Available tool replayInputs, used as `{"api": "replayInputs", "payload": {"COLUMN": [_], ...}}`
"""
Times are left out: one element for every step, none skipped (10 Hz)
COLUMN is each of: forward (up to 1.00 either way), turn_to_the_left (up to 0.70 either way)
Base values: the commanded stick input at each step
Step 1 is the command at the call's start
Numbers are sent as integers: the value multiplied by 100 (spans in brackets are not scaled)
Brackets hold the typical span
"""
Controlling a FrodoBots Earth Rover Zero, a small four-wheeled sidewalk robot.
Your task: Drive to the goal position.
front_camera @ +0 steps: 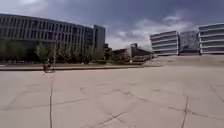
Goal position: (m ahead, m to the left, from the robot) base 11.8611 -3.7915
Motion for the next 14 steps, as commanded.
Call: {"api": "replayInputs", "payload": {"forward": [100, 100, 100, 100, 100, 100, 100, 100, 100, 100, 100, 100, 100, 100], "turn_to_the_left": [-25, -36, -36, -36, -36, -36, -36, -35, -18, -1, -1, -1, -1, -1]}}
